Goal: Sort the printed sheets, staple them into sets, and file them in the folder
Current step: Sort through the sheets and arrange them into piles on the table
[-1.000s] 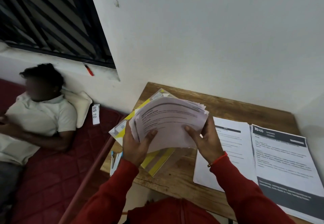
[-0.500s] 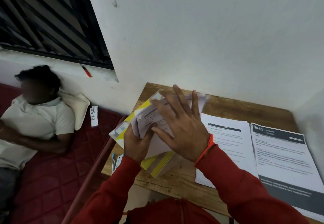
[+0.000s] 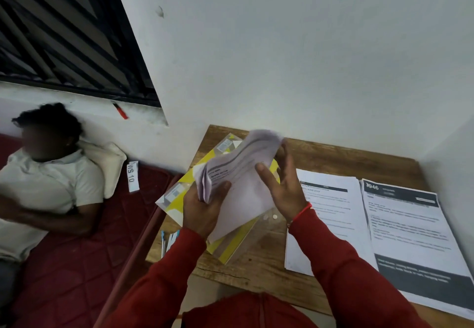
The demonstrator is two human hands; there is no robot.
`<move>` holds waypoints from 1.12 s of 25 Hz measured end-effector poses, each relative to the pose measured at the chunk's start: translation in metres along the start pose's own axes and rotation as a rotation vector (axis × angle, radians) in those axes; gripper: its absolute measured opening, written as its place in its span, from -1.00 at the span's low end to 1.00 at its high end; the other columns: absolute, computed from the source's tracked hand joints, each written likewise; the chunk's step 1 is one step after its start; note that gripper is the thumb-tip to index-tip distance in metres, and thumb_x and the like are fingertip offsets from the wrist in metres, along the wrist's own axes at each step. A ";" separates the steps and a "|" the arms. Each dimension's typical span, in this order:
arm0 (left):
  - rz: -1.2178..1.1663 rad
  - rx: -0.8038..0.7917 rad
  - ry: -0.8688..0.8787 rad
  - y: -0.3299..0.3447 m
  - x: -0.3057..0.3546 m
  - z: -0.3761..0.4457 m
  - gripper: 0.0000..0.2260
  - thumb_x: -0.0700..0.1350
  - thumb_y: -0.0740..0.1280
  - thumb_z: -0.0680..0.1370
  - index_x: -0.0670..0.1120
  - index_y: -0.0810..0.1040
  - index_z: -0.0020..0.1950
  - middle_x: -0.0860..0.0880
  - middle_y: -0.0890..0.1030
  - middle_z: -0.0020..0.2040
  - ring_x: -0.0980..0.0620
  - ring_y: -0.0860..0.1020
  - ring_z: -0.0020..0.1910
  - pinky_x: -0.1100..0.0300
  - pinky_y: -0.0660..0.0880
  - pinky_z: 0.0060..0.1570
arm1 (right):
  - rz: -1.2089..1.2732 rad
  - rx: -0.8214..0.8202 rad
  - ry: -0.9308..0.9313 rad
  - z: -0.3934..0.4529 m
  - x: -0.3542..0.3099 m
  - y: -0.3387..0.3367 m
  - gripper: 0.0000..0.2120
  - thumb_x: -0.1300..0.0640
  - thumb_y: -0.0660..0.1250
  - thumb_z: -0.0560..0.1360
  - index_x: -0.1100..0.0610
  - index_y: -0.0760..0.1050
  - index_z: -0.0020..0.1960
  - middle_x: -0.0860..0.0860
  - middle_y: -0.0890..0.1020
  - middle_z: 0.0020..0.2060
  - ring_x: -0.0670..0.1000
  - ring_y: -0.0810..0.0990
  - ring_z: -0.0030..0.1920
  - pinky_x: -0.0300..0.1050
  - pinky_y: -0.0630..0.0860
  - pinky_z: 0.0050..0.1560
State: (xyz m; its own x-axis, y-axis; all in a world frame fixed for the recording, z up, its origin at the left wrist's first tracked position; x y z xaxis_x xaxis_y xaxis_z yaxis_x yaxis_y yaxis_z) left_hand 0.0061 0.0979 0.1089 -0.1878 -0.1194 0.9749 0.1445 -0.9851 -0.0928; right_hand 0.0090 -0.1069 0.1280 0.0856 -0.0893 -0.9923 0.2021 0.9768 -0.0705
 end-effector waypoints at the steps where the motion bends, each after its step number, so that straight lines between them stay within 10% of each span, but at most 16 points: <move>1: -0.020 0.017 -0.005 0.000 0.002 0.003 -0.80 -0.06 0.51 0.43 -0.01 0.61 0.02 0.23 0.69 -0.12 0.26 0.63 -0.06 0.36 0.53 -0.12 | -0.025 0.015 -0.020 0.001 0.002 0.000 -0.24 -0.08 0.41 0.47 -0.06 0.10 0.54 -0.05 0.44 0.36 -0.09 0.40 0.38 -0.08 0.41 0.34; 6: -0.050 0.047 0.151 -0.006 0.024 0.016 -0.77 -0.27 0.51 0.41 -0.08 0.60 0.01 0.34 0.65 -0.11 0.36 0.60 -0.09 0.39 0.49 -0.10 | 0.083 0.093 -0.100 0.005 -0.001 -0.013 -0.47 0.12 0.39 0.52 0.04 0.29 0.44 0.04 0.51 0.30 0.03 0.51 0.29 0.07 0.47 0.28; 10: -0.079 0.125 0.067 -0.011 0.006 0.014 -0.54 0.26 0.51 0.29 -0.01 0.61 0.02 0.12 0.70 -0.12 0.18 0.65 -0.10 0.21 0.58 -0.13 | 0.102 0.133 -0.085 0.000 0.003 -0.014 -0.74 0.25 0.30 0.56 0.08 0.43 0.23 0.00 0.61 0.07 -0.09 0.60 0.08 -0.18 0.54 0.03; 15: -0.015 0.098 0.072 -0.004 -0.004 0.006 -0.38 0.28 0.39 0.40 -0.19 0.54 0.21 0.04 0.66 0.04 0.10 0.62 0.05 0.21 0.57 -0.01 | 0.042 0.089 -0.046 -0.014 0.023 -0.012 -0.76 0.18 0.27 0.58 -0.06 0.38 0.20 -0.13 0.59 0.06 -0.19 0.58 0.07 -0.29 0.51 0.00; 23: -0.150 0.220 -0.148 0.003 -0.010 0.027 -0.95 -0.06 0.38 0.54 -0.01 0.60 -0.05 0.14 0.64 -0.17 0.37 0.58 -0.19 0.39 0.47 -0.17 | -0.081 0.111 -0.034 -0.011 0.032 -0.015 -0.61 0.17 0.38 0.53 -0.09 0.35 0.27 -0.03 0.57 0.13 -0.11 0.56 0.15 -0.10 0.55 0.13; 28: -0.581 0.378 -0.338 -0.003 -0.016 0.034 -0.74 -0.02 0.38 0.54 -0.05 0.58 0.21 -0.05 0.66 0.13 -0.03 0.62 0.14 0.02 0.56 0.10 | 0.258 0.430 0.249 -0.018 0.053 -0.042 -0.25 0.08 0.58 0.33 -0.11 0.25 0.38 0.02 0.47 0.31 0.02 0.46 0.31 0.04 0.44 0.31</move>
State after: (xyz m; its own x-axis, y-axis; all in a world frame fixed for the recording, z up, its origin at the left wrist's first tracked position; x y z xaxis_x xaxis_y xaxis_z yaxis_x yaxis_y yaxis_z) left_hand 0.0419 0.1068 0.1007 -0.0367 0.5081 0.8605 0.4470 -0.7618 0.4689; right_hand -0.0128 -0.1491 0.0762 -0.0374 0.2421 -0.9695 0.5895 0.7888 0.1742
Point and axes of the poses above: each hand's wrist, its own z-axis towards the middle knuckle, its own y-axis out of the palm, x = y × z, the point moved 5 cm from there along z, towards the middle knuckle
